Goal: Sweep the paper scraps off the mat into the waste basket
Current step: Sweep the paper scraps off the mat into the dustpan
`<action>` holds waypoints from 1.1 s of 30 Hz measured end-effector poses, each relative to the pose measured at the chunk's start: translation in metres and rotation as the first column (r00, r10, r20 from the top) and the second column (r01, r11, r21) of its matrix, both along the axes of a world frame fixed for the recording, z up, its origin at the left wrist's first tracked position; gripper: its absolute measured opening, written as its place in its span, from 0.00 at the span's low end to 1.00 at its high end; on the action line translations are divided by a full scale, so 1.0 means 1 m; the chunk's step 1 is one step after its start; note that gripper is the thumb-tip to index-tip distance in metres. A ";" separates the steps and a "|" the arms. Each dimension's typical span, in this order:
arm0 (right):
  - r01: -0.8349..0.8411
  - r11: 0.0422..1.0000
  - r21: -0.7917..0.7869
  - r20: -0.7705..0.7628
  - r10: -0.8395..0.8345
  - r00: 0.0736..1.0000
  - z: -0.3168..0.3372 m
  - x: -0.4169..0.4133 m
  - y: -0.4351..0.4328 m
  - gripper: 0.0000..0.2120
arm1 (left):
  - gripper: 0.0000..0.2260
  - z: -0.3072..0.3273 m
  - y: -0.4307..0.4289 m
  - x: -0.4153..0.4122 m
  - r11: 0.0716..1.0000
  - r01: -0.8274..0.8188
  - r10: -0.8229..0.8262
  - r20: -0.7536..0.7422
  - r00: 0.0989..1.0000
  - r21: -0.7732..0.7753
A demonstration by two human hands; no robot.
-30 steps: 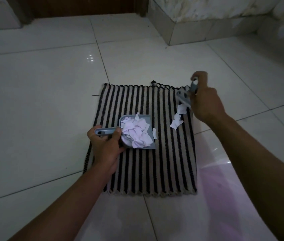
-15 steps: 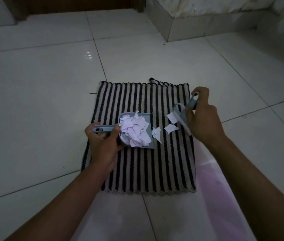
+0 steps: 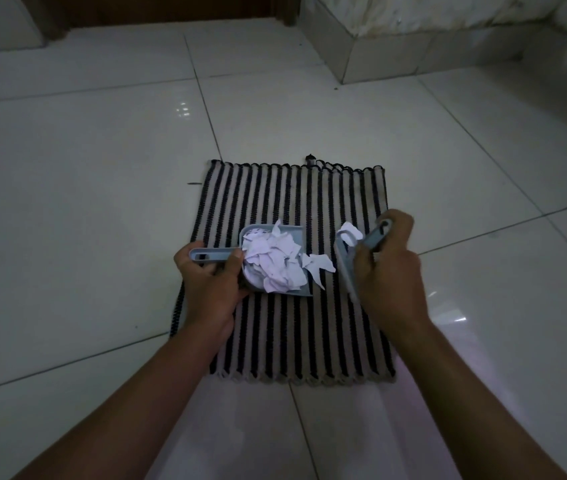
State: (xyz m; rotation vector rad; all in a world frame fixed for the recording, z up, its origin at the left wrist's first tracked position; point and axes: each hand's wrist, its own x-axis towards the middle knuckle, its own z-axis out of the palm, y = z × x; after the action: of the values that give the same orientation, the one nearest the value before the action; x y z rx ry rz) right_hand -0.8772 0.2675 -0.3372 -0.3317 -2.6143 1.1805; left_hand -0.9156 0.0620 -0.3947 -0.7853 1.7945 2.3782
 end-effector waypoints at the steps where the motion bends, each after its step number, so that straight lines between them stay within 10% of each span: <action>1: -0.019 1.000 0.002 -0.005 0.019 1.000 -0.004 0.001 -0.011 0.13 | 0.25 -0.001 0.002 0.001 1.000 -0.005 0.005 0.005 1.000 -0.006; 8: -0.012 0.996 -0.087 -0.044 0.008 0.999 0.003 -0.011 -0.013 0.17 | 0.24 0.001 0.005 0.002 0.999 -0.022 0.022 0.011 1.000 0.036; 17: -0.077 0.969 0.233 0.041 0.070 0.997 -0.004 -0.050 0.030 0.19 | 0.24 0.002 0.006 -0.002 0.998 -0.024 0.023 0.028 0.999 0.053; 33: 0.024 1.000 -0.014 -0.023 -0.024 0.999 -0.017 0.009 -0.031 0.15 | 0.26 -0.006 0.004 0.013 1.000 0.020 -0.020 0.047 0.999 0.005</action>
State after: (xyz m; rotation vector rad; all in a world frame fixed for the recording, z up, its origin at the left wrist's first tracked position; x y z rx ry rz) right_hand -0.8686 0.2364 -0.3544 -0.3490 -2.5761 1.1872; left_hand -0.9024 0.0661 -0.4006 -0.8115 1.7706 2.3307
